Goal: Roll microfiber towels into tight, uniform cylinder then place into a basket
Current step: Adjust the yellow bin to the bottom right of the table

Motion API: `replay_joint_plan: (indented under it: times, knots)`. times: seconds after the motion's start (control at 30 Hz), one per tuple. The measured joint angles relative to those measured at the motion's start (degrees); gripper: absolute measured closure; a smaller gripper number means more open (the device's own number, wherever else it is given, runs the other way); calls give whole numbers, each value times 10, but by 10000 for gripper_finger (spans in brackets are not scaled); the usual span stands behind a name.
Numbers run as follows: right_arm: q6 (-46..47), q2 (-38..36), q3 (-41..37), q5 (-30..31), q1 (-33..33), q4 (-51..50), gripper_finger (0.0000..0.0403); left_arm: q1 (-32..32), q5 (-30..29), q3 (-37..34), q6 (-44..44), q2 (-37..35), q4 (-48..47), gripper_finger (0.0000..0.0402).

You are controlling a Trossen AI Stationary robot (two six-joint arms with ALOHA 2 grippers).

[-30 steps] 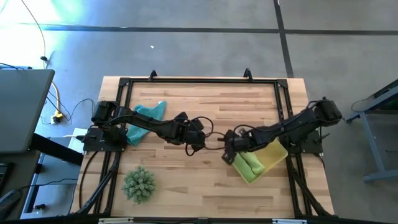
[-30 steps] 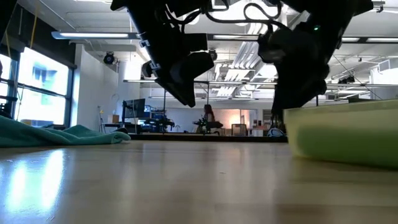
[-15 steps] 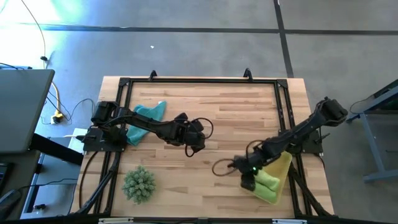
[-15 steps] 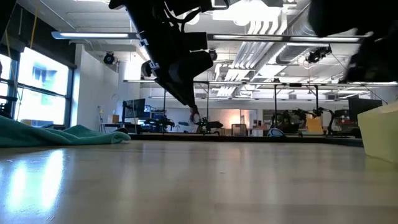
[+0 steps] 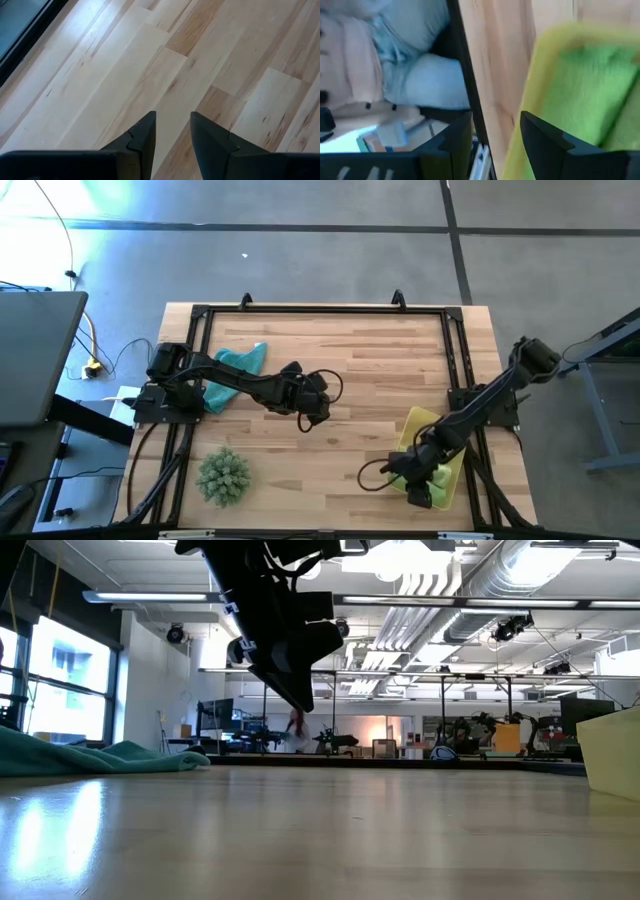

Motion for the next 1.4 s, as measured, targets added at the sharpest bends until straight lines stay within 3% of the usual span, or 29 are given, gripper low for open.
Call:
replay_joint_plan:
  times: [0.17,0.33,0.37,0.43,0.63,1.0,1.2,1.3,1.4]
  knots:
    - [-56,-25,0,82,-24,15,245,0,0,0,-4,0,2,293]
    - [-128,-22,0,305,-40,14,245,0,0,0,-5,0,3,293]
    - [-134,-15,0,323,-44,10,245,0,0,0,-5,0,3,293]
    - [-141,5,0,316,-51,2,245,0,0,0,-4,0,3,293]
    - [-142,51,0,210,-53,4,245,0,0,0,0,0,2,293]
    - [-113,49,0,60,-17,-24,245,0,2,0,1,0,2,293]
    - [-160,36,15,78,-13,-32,245,0,-17,0,17,0,2,293]
    - [-230,32,29,125,-14,-39,245,7,-29,0,49,0,-12,293]
    - [-317,32,35,198,-17,-39,245,25,-28,0,23,0,-49,293]
